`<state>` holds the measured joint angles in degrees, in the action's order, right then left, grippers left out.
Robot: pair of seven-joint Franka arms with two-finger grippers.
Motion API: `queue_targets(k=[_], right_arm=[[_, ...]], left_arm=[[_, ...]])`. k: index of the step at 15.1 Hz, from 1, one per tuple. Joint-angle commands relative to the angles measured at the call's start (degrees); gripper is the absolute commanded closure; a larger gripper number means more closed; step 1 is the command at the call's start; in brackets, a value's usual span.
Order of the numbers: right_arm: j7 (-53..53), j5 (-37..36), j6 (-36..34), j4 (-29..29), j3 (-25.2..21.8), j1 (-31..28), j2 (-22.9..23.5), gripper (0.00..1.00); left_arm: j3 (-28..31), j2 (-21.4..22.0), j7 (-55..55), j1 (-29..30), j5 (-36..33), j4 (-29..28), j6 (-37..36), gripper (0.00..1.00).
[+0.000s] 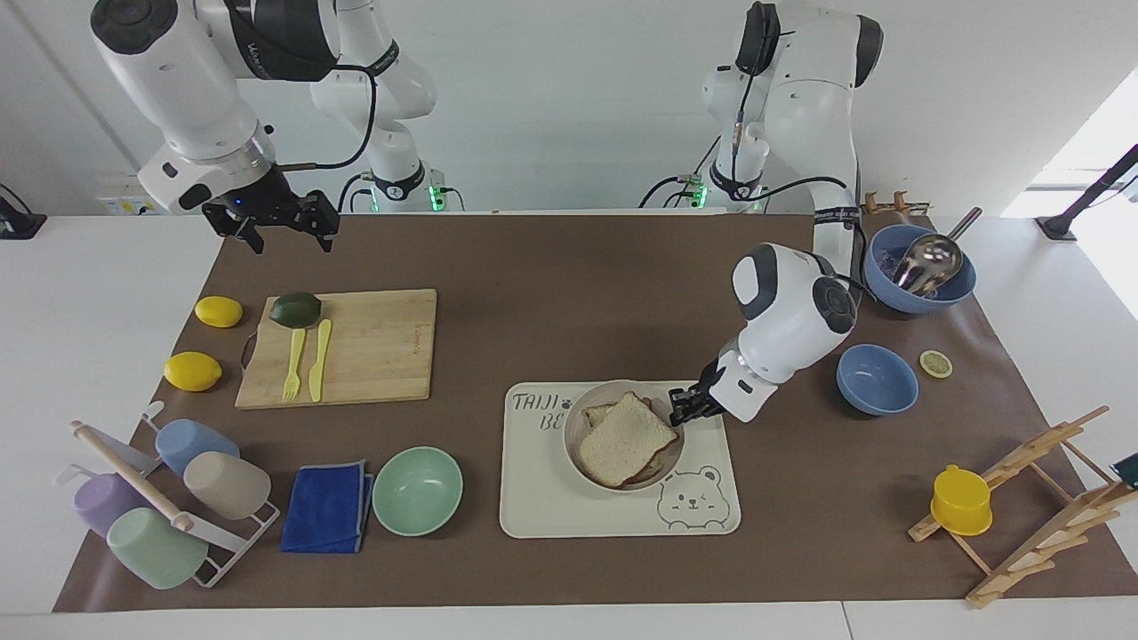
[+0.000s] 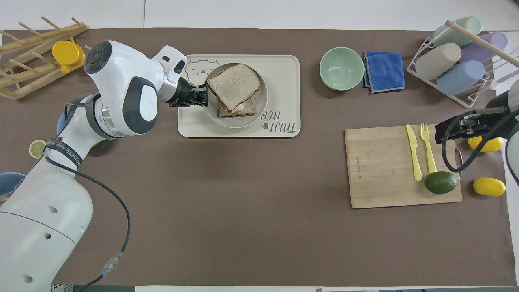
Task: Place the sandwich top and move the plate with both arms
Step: 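Open the left gripper and release the plate on the tray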
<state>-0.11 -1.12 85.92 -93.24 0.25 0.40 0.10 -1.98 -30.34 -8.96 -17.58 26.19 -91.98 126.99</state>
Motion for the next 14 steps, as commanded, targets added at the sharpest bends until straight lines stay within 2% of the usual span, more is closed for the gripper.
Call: queue_targets(k=[1, 7, 8, 9, 10, 14], right_arm=[[-1.03, 0.16, 0.47, -0.19, 0.54, -0.40, -0.63, 0.00], [-1.47, -0.20, 0.03, -0.27, 0.54, -0.40, -0.72, 0.00], [-1.56, -0.20, -0.05, -0.27, 0.54, -0.40, -0.72, 0.00], [-1.56, -0.28, -0.14, -0.27, 0.54, -0.40, -0.72, 0.00], [-1.56, -0.37, -0.32, -0.36, 0.54, -0.49, -0.80, 0.00], [-1.29, -0.46, -1.81, -1.24, 0.54, -0.49, -2.29, 0.00]], left_arm=[[-0.31, -0.24, 0.96, 0.45, -0.61, -1.01, 2.30, 1.00], [-0.31, -0.16, 0.96, 1.23, -1.31, -1.63, 2.39, 1.00], [-0.31, -0.16, 1.13, 1.93, -1.40, -1.71, 2.04, 0.67], [-0.31, -0.07, 1.22, 2.29, -1.92, -1.80, 1.69, 0.05], [-0.31, 0.02, 1.22, 2.47, -2.10, -1.71, 1.25, 0.00], [-0.22, 0.28, 0.79, 2.99, -5.52, -0.92, -0.16, 0.00]])
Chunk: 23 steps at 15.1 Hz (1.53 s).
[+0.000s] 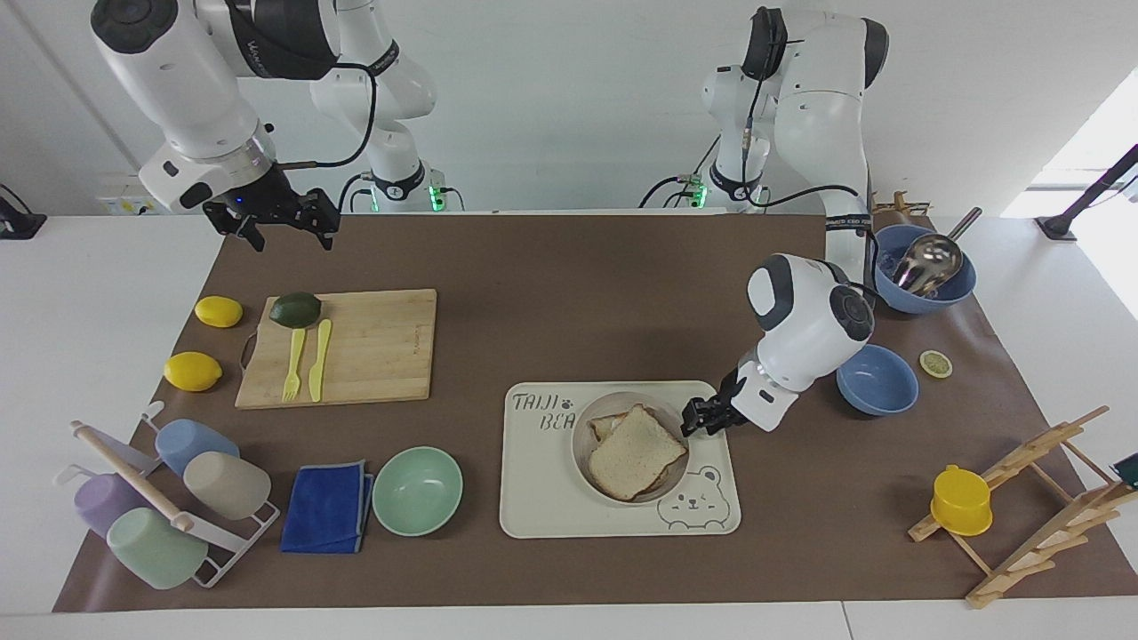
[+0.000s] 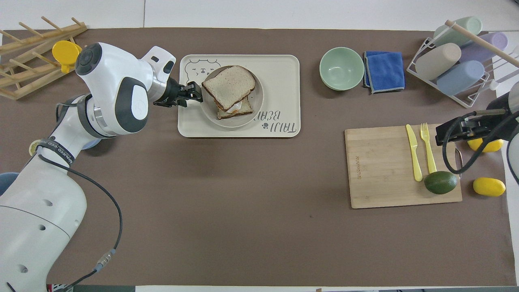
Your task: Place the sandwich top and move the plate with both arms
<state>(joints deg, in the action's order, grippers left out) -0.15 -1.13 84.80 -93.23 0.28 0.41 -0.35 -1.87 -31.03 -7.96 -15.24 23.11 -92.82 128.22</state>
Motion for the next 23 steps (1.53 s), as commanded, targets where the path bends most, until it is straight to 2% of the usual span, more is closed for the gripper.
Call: queue_targets(k=[1, 3, 5, 9, 12, 15, 18, 21, 23], right_arm=[[-1.25, -0.46, -0.78, -1.34, 0.51, -0.50, -2.02, 0.00], [-1.17, -0.46, -0.78, -1.34, 0.51, -0.41, -2.03, 0.00], [-0.99, -0.02, -0.78, -1.34, 0.51, -0.50, -2.03, 0.00], [-0.99, 0.33, -0.69, -1.34, 0.42, -0.58, -1.94, 0.00], [-1.25, 0.51, -0.86, -1.34, 0.42, -0.58, -1.94, 0.00], [-1.25, 0.51, -0.78, -1.34, 0.33, -1.20, -1.94, 0.00], [-1.17, 0.51, -0.78, -1.34, 0.33, -1.11, -1.94, 0.00], [-1.17, 0.51, -0.78, -1.34, 0.33, -1.11, -1.94, 0.00], [-1.17, 0.51, -0.78, -1.34, 0.33, -1.11, -1.94, 0.00]], left_arm=[[-0.16, 1.32, -0.30, 0.74, -2.71, -0.08, -2.35, 0.00], [3.43, 3.24, 0.04, 1.09, -2.89, 0.18, -6.29, 0.00], [4.76, 7.02, 0.22, 2.31, -3.50, 0.36, -10.77, 0.00], [5.65, 16.24, -0.13, 2.58, -17.27, 1.06, -22.19, 0.00], [5.65, 22.31, -0.04, 2.50, -20.90, 1.24, -29.49, 0.00], [5.65, 27.06, 0.05, 2.49, -21.35, 0.71, -34.86, 0.00], [5.65, 30.84, -0.30, 2.41, -21.26, -3.75, -36.63, 0.00], [5.47, 36.81, -0.30, 1.88, -21.35, -13.32, -35.67, 0.00], [5.47, 37.10, -0.39, 2.05, -21.26, -14.06, -34.45, 0.00]])
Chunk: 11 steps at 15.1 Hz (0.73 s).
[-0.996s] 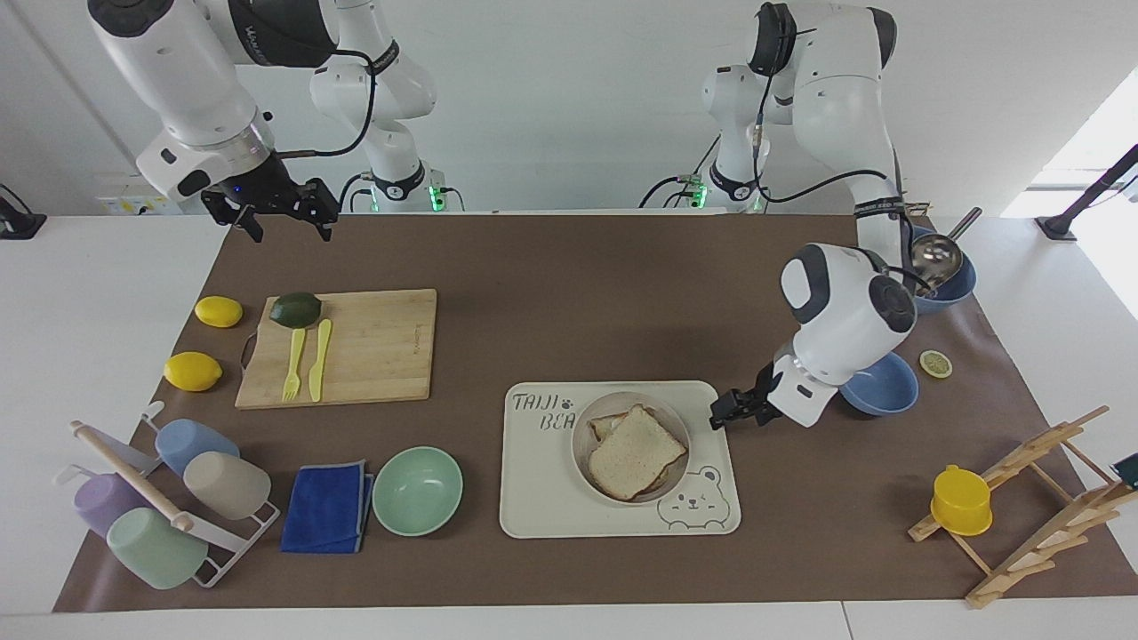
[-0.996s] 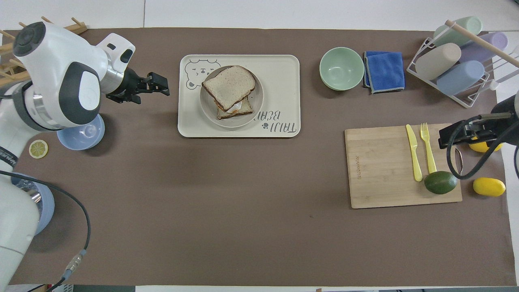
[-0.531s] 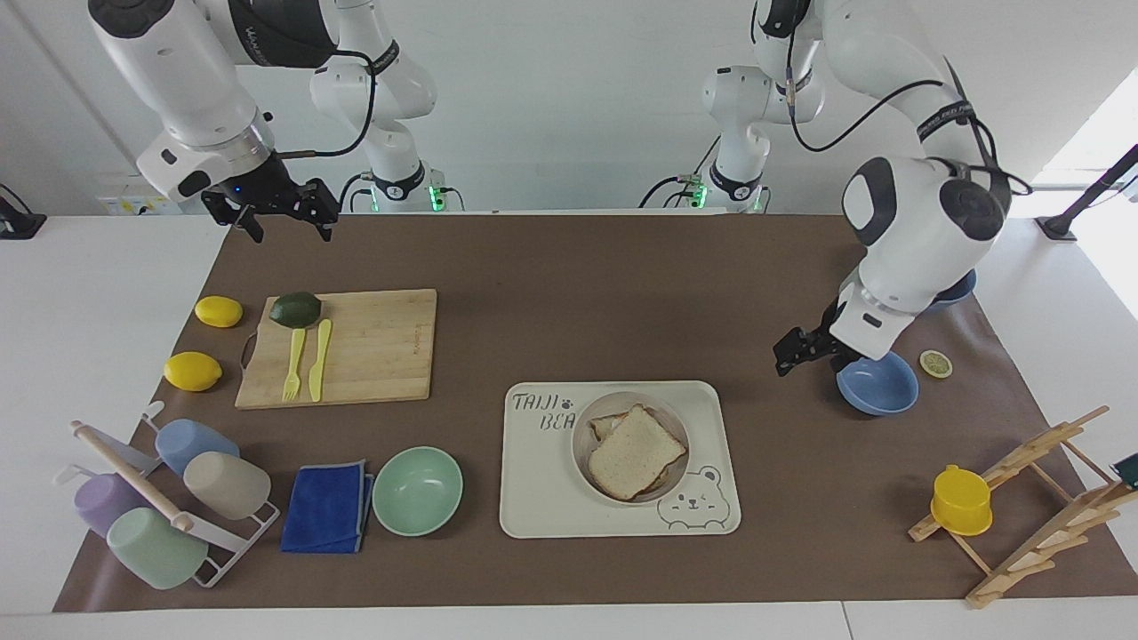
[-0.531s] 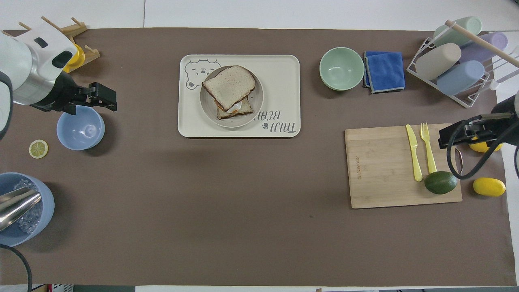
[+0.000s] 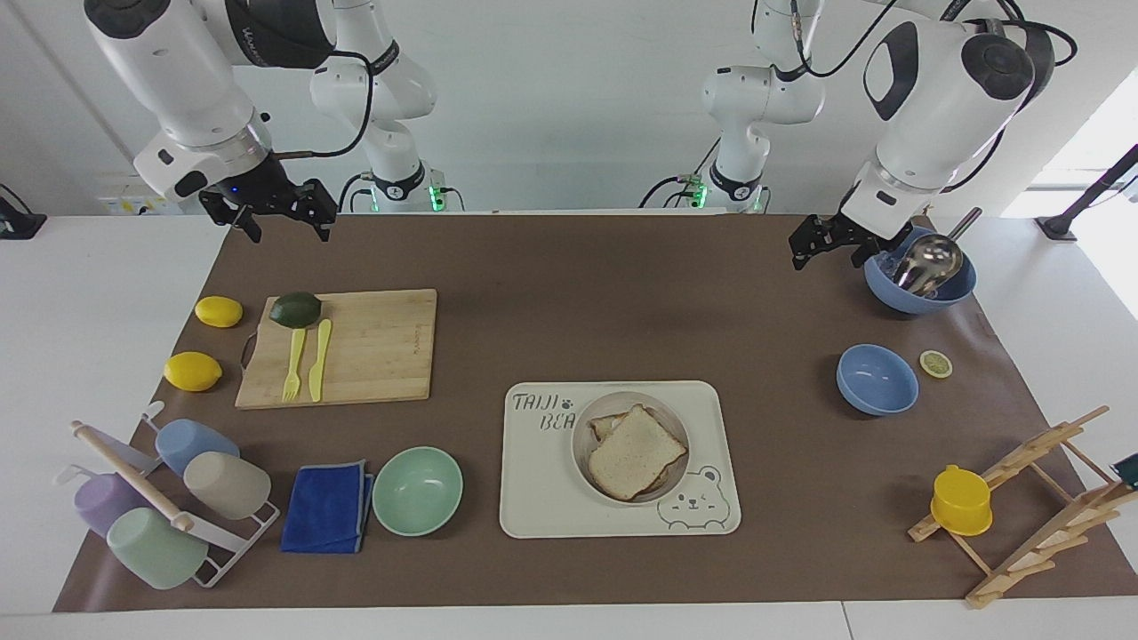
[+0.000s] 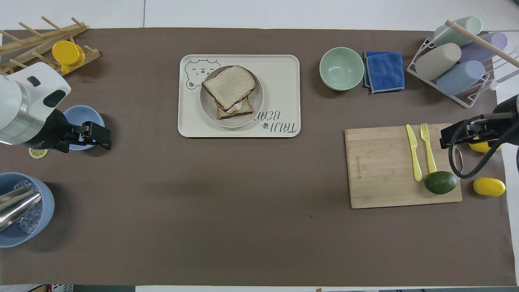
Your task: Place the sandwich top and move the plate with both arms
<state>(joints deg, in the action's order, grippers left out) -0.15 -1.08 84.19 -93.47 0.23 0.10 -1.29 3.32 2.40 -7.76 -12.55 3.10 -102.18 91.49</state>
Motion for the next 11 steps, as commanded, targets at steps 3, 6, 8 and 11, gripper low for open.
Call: queue_targets(k=[3, 6, 8, 11], right_arm=[[-1.17, 0.47, -0.17, -1.10, 0.38, -0.81, -1.00, 0.00], [-1.17, 0.47, -0.17, -1.10, 0.38, -0.81, -1.00, 0.00], [-1.17, 0.47, -0.17, -1.10, 0.38, -0.81, -1.00, 0.00], [-1.17, 0.47, -0.17, -1.10, 0.38, -0.81, -1.00, 0.00]], left_arm=[[0.02, 1.47, -0.59, 0.15, -1.25, -0.32, 2.29, 0.00], [-3.05, -0.38, -0.42, 4.54, -1.34, 5.83, -5.06, 0.00], [-3.67, -0.47, 0.11, 5.60, -1.51, 6.38, -6.85, 0.00], [-6.22, 0.14, 1.69, 7.54, -1.69, 4.80, -5.80, 0.00]])
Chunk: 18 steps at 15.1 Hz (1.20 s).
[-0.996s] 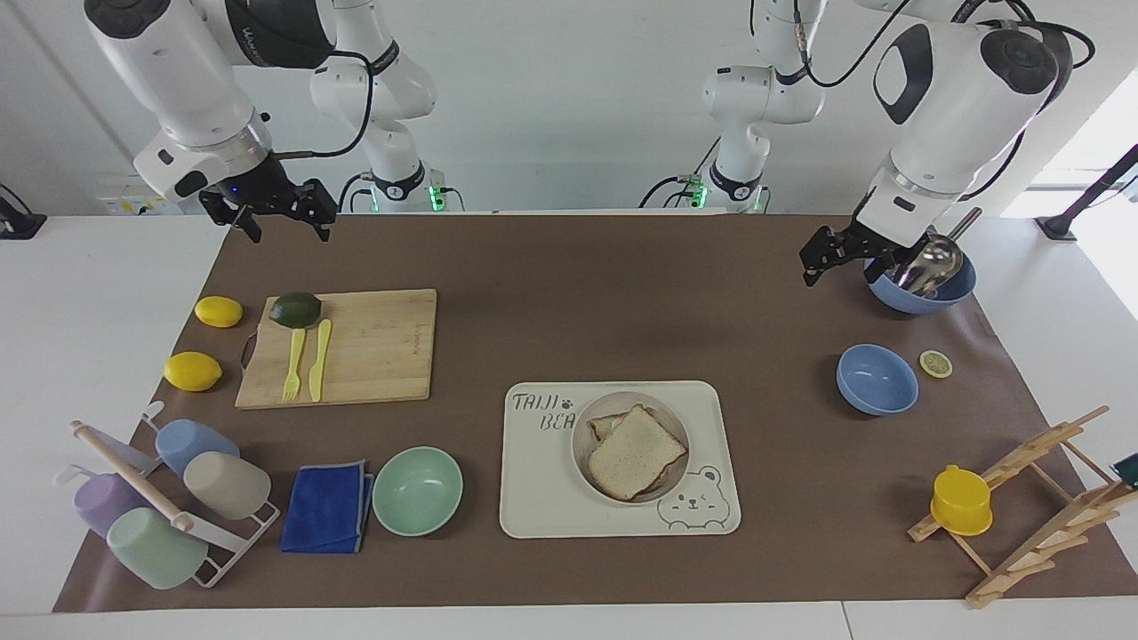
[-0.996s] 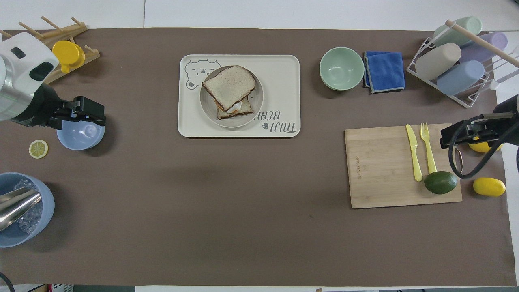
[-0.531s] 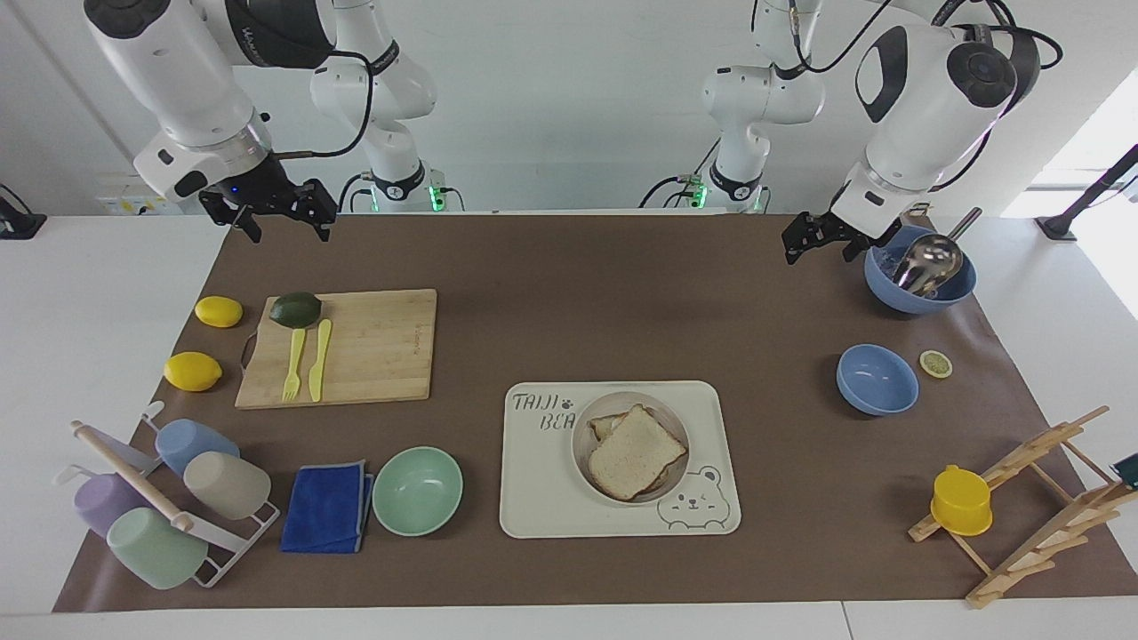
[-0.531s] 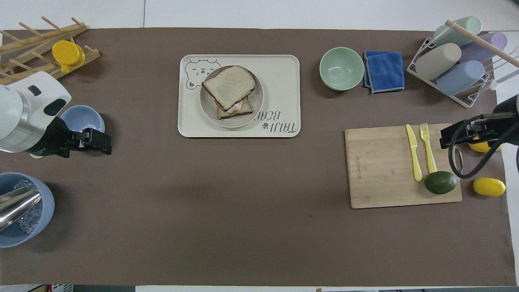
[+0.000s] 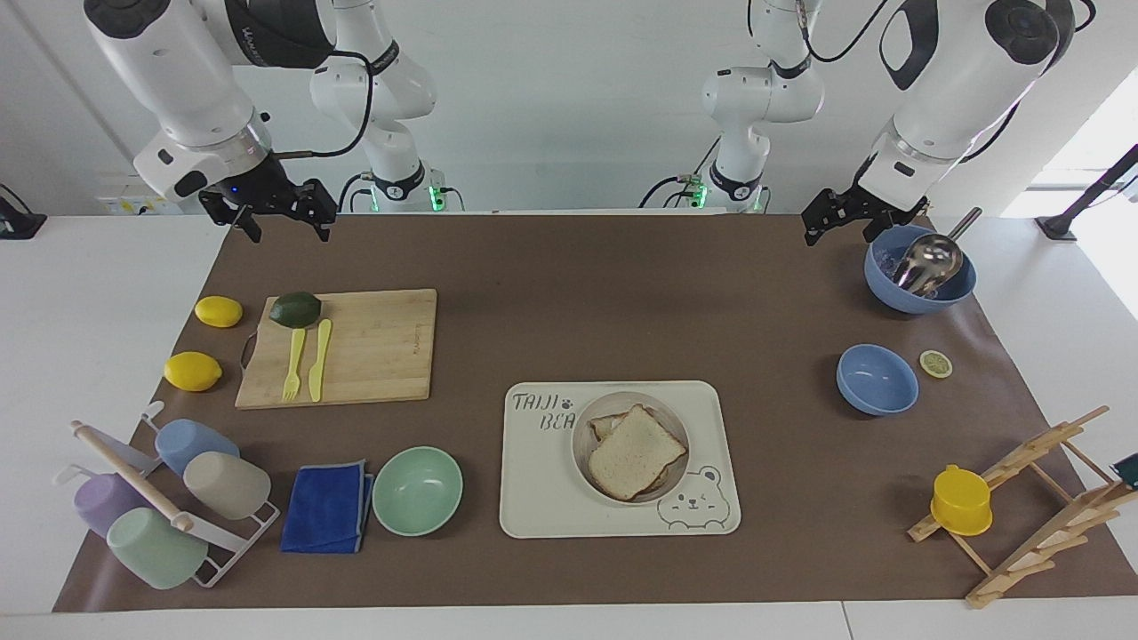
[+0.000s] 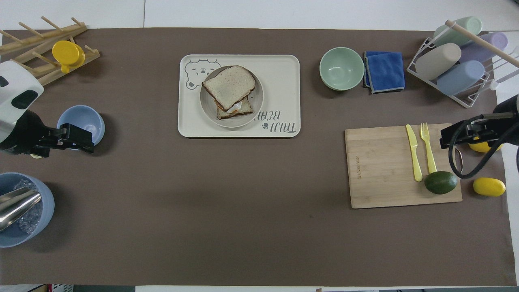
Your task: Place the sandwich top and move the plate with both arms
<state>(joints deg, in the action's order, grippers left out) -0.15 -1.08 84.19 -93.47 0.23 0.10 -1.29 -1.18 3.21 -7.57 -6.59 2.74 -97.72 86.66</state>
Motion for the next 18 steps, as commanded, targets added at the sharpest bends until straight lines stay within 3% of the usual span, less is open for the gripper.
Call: queue_targets(k=[1, 18], right_arm=[[-1.17, 0.47, -0.17, -1.10, 0.38, -0.81, -1.00, 0.00], [-1.17, 0.47, -0.17, -1.10, 0.38, -0.81, -1.00, 0.00]], left_arm=[[-1.72, -0.58, 1.94, 1.58, -1.25, -0.36, 0.08, 0.00], [-2.25, -0.14, 2.38, 3.08, -1.25, -1.42, 2.11, 0.00]])
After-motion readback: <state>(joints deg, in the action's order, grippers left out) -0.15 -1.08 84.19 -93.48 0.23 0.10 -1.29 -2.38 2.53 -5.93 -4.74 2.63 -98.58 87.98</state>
